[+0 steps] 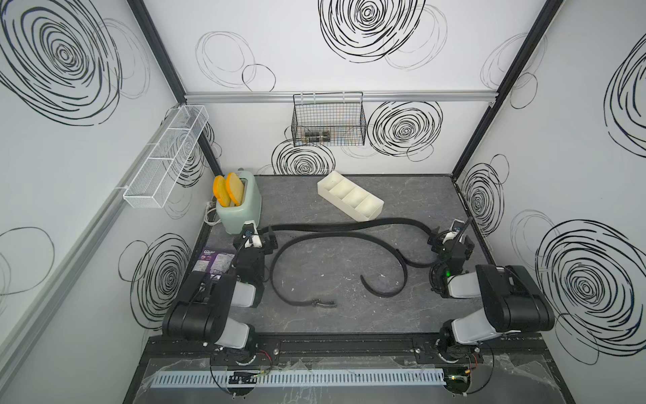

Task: Place the belts into the storage roll
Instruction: Roll the belt at the center of the board.

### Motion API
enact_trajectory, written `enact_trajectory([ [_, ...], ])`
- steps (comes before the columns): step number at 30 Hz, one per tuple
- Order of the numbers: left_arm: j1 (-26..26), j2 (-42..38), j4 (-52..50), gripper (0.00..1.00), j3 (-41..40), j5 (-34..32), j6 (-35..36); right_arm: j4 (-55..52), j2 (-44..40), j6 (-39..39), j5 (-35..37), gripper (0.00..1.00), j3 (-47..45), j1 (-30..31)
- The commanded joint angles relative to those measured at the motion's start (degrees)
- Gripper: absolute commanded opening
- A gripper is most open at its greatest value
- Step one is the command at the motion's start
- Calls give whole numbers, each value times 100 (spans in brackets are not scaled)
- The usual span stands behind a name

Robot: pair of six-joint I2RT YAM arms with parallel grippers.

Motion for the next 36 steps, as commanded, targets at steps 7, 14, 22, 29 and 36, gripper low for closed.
enact_trajectory([
  [7, -32, -4, 454, 96, -52, -49, 13, 667, 136, -60, -136, 98, -179, -85],
  [14, -23, 13, 487, 96, -55, -50, 15, -419, -134, 61, -13, 98, 146, -77],
  [22, -23, 57, 593, 96, -71, -47, 30, -403, -134, 58, -11, 98, 157, -77],
  [29, -6, 16, 532, 96, -68, 25, 13, -418, -155, 101, 102, 98, 168, -70],
  [36, 331, -343, -469, 96, 314, 1091, -19, -2120, -462, 541, 730, 98, 1023, -175],
])
